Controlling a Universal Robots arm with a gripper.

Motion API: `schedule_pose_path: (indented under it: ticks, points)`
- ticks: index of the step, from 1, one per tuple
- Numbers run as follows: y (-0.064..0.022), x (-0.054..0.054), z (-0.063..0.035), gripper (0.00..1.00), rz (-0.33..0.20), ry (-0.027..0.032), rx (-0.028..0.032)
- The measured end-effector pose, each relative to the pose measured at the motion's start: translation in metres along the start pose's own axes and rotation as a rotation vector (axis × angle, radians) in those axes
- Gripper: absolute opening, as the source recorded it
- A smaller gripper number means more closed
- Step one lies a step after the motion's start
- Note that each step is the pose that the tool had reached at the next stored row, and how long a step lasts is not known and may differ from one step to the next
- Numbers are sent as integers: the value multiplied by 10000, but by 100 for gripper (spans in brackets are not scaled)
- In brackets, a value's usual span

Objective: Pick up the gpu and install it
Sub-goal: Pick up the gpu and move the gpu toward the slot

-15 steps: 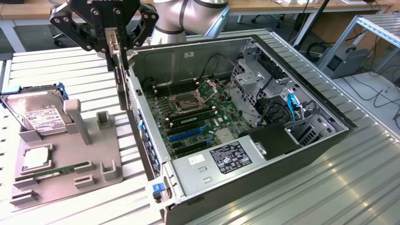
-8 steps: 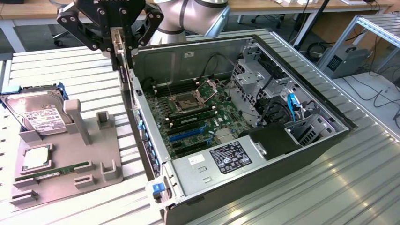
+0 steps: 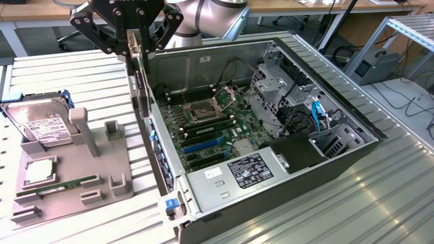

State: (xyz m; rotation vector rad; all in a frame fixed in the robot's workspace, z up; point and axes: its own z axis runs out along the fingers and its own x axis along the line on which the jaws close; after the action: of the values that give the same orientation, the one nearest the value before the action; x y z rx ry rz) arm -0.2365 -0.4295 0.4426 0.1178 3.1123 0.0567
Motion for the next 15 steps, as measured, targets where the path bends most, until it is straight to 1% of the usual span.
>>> schedule_pose_path:
  ticks: [15]
  points:
    - [12, -158, 5, 27, 0, -1, 4]
